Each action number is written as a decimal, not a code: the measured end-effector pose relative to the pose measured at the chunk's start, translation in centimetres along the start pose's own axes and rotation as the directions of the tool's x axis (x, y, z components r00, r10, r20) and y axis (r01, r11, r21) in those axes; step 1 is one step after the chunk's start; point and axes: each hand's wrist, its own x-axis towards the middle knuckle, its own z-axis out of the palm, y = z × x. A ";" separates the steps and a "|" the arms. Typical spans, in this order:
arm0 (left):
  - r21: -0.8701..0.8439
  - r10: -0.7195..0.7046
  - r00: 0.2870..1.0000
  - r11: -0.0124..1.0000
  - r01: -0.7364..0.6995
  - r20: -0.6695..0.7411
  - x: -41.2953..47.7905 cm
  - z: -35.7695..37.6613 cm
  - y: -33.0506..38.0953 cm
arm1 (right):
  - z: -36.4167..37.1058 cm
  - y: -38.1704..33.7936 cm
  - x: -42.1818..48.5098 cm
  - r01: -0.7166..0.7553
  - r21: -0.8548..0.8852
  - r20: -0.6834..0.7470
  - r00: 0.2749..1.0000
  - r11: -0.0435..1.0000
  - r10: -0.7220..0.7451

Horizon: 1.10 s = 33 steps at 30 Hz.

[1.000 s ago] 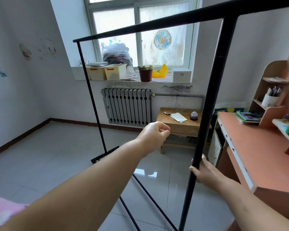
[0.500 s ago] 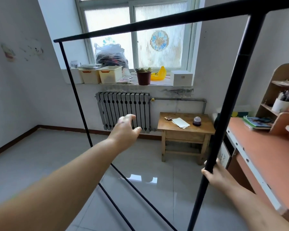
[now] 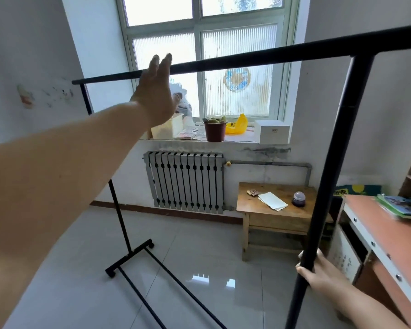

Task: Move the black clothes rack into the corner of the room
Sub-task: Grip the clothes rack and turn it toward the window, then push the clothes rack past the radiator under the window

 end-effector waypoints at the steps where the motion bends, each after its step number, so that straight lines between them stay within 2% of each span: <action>1: 0.006 0.011 1.000 1.000 -0.011 0.010 1.1 0.3 -0.2 | 0.1 -0.3 0.6 -0.007 0.013 0.019 1.000 1.000 0.007; 6: 0.007 0.038 0.997 0.999 -0.038 0.062 5.5 3.4 -1.7 | 0.7 -2.1 5.6 0.003 0.034 0.071 0.997 0.999 -0.006; 10: -0.012 0.006 0.992 1.000 -0.004 0.127 6.8 6.4 -3.7 | 1.6 -3.8 8.6 0.003 0.029 0.097 0.995 1.000 -0.006; 14: 0.009 -0.048 0.999 0.999 0.048 -0.005 8.7 8.1 -6.8 | 2.2 -6.1 11.1 -0.021 0.028 0.109 0.994 0.999 0.017; 17: 0.020 -0.072 0.996 0.997 0.073 -0.048 10.6 8.4 -9.1 | 2.8 -7.9 12.7 -0.057 0.033 0.114 0.992 0.998 0.053; 20: 0.065 -0.032 0.998 0.997 0.035 -0.051 12.7 8.5 -11.2 | 3.9 -9.7 14.7 -0.087 0.023 0.084 0.993 0.996 0.085; 25: 0.102 0.014 0.997 0.995 -0.022 0.075 15.7 9.5 -14.4 | 6.5 -13.5 18.1 -0.146 -0.001 0.014 0.989 0.989 0.146; 29: 0.107 0.020 0.992 0.994 -0.034 0.127 17.4 10.5 -17.2 | 9.4 -15.4 20.6 -0.134 -0.027 -0.077 0.988 0.991 0.131; 33: 0.114 0.004 0.996 0.993 -0.015 0.088 18.9 11.2 -19.8 | 11.6 -17.4 23.1 -0.147 -0.001 -0.132 0.981 0.989 0.145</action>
